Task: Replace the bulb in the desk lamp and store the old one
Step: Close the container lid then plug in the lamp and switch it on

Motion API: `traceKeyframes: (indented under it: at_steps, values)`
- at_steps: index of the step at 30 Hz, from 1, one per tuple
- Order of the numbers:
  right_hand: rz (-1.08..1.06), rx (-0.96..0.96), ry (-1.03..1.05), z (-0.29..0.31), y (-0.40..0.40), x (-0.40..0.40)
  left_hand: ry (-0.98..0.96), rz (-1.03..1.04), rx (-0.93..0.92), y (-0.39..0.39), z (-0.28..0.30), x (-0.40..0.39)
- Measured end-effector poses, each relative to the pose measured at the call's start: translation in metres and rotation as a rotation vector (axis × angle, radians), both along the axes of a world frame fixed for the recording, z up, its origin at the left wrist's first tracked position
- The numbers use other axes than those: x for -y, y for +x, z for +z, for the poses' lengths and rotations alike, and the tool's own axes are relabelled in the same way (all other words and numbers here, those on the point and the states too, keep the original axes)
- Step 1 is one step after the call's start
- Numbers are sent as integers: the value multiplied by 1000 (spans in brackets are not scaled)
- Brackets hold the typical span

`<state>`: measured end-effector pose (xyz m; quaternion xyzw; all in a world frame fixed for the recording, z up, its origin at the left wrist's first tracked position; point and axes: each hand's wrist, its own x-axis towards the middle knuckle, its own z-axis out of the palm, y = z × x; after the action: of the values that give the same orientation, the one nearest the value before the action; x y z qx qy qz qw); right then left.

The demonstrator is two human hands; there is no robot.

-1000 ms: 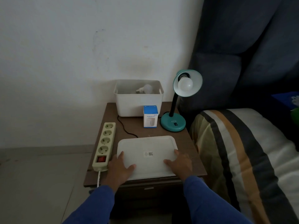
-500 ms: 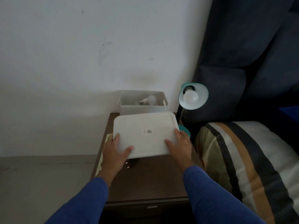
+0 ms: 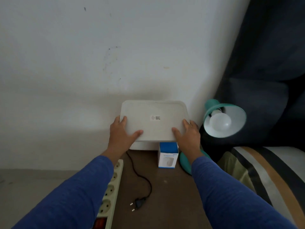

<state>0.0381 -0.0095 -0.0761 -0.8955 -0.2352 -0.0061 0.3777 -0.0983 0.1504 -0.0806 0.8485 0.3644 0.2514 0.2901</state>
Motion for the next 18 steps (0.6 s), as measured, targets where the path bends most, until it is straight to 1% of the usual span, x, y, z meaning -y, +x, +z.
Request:
traceKeyframes:
  at_steps: [3,8,12,18]
  values:
    - [12,-2,-31,2,22,-15,-28,1,-5,22,0,-16]
    - [2,-41,-26,-8,43,-32,-33,-8,-41,45,-5,-34]
    - [-8,-62,-22,-14,49,-40,-33,-14,-49,54,-8,-43]
    - [12,-68,-33,-9,55,-45,-84,-16,-45,59,-9,-52]
